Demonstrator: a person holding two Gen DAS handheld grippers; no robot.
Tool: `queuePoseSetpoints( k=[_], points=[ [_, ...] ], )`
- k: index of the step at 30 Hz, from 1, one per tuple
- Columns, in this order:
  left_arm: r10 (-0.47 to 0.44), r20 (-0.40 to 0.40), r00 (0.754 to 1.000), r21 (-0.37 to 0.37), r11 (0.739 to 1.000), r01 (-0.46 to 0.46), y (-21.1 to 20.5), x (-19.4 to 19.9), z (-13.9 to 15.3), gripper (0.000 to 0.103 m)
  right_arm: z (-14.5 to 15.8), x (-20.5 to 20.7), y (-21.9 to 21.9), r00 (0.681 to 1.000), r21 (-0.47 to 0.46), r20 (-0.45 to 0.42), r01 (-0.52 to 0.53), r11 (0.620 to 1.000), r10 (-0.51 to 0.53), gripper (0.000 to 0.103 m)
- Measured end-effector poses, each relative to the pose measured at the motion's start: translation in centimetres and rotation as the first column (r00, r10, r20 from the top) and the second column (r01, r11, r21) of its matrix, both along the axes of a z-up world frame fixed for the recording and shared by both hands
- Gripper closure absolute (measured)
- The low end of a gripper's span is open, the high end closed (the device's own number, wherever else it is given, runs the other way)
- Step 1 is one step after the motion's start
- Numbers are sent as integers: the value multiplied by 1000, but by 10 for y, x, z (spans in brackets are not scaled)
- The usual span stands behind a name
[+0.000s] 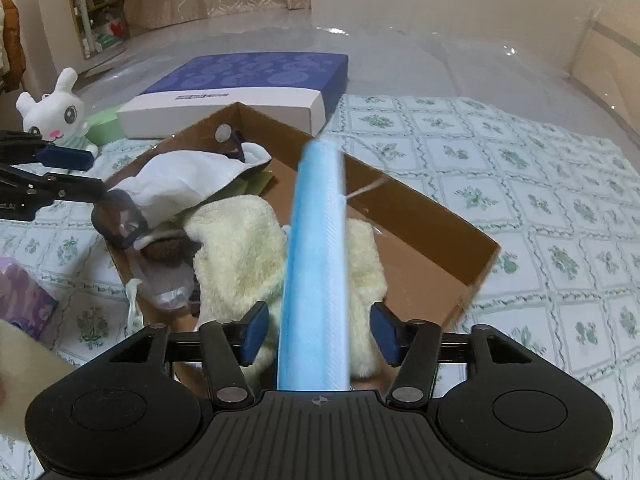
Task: Organize soft objects
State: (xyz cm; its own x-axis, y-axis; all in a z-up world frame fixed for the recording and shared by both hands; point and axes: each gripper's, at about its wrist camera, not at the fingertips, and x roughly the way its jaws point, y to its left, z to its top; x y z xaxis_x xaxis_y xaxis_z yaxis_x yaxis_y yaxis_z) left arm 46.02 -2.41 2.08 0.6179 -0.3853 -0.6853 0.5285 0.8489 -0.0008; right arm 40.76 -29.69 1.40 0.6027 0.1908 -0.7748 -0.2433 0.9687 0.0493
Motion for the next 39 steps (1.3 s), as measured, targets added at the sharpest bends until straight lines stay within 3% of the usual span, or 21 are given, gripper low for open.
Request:
queuePoseSetpoints(
  k=[2, 7, 20, 30, 39],
  points=[
    [13, 10, 1000, 10, 1000, -13, 2, -4, 3, 37, 2, -5, -1, 1000, -10, -3, 2, 1000, -2, 38],
    [42, 27, 999, 12, 999, -43, 9, -14, 11, 29, 10, -17, -1, 1000, -20, -2, 8, 1000, -8, 33],
    [111, 53, 992, 11, 994, -111, 33, -55, 30, 21, 35, -65, -5, 999, -10, 21, 40, 999, -39, 30],
    [175, 61, 983, 27, 984, -177, 50, -99, 37, 11, 55, -108, -3, 997, 12, 43, 67, 998, -67, 29],
    [212, 105, 972, 47, 975, -217, 61, -154, 43, 8, 71, -151, 2, 993, 28, 77, 93, 995, -95, 29]
  ],
)
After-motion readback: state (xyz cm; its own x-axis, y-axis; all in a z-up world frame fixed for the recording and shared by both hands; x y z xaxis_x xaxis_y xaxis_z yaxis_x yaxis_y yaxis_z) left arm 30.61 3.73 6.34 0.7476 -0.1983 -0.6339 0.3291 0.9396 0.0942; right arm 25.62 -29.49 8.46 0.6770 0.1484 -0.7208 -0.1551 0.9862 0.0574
